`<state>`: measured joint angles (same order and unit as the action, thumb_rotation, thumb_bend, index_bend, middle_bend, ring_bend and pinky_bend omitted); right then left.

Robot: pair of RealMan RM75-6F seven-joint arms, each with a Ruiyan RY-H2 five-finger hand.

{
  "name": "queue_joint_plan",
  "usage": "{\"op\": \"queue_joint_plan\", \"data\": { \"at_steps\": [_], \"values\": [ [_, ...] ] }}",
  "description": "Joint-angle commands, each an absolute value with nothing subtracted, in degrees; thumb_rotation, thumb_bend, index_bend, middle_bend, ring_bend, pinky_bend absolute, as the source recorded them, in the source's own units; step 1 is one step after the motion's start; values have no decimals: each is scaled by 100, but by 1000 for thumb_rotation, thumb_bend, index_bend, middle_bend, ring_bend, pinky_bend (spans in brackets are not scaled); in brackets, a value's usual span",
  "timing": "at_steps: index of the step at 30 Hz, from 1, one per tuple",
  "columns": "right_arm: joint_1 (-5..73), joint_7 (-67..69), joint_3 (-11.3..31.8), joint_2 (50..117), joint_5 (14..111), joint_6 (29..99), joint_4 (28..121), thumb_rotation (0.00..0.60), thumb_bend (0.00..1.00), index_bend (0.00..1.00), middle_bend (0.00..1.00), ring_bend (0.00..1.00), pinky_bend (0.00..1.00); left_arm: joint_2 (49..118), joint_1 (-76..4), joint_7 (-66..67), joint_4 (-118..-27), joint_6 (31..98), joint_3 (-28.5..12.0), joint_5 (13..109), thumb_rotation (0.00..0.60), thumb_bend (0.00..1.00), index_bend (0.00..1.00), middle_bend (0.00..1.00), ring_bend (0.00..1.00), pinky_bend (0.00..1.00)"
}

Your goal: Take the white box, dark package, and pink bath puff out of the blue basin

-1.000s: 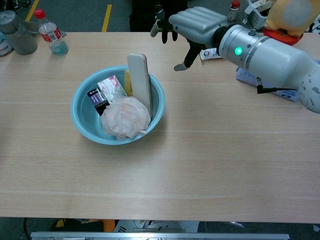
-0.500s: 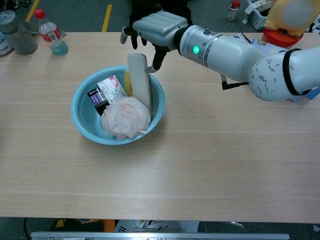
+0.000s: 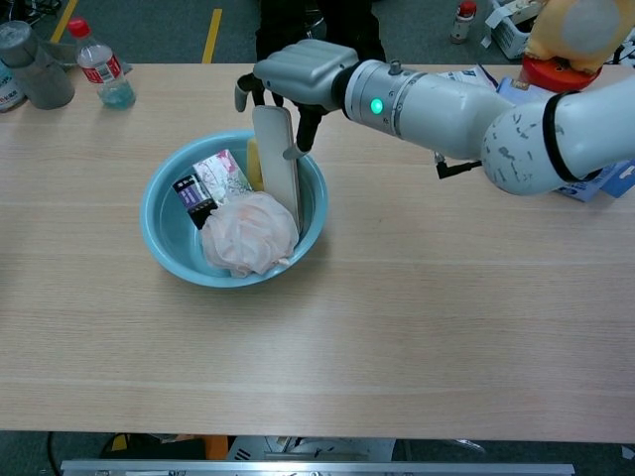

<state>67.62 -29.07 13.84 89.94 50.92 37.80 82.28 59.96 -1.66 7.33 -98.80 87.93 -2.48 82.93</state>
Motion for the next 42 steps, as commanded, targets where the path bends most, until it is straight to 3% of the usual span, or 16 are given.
{"op": "queue_joint_plan", "data": {
  "at_steps": [1, 20, 35, 42],
  "values": [
    [6749, -2854, 1339, 8964, 5163, 3816, 8278, 600, 166, 278, 364, 330, 518, 5995, -165, 736, -9877, 8791, -250, 8288, 600, 391, 335, 364, 328, 310],
    [6554, -2522, 961, 8701, 5556, 4047, 8464, 600, 171, 342, 414, 376, 519, 6026, -215, 738, -9899, 8650, -243, 8261, 600, 390, 336, 364, 327, 310],
    [6529, -2406, 940, 8830, 5668, 4204, 8284, 600, 213, 558, 575, 550, 602, 6019, -200, 755, -9928, 8659, -243, 8245, 600, 391, 336, 364, 328, 310],
    [6411, -2238, 993, 8576, 5782, 4322, 8571, 600, 214, 577, 594, 577, 608, 6016, -198, 756, -9926, 8668, -253, 8238, 600, 390, 336, 364, 328, 310]
  ]
}}
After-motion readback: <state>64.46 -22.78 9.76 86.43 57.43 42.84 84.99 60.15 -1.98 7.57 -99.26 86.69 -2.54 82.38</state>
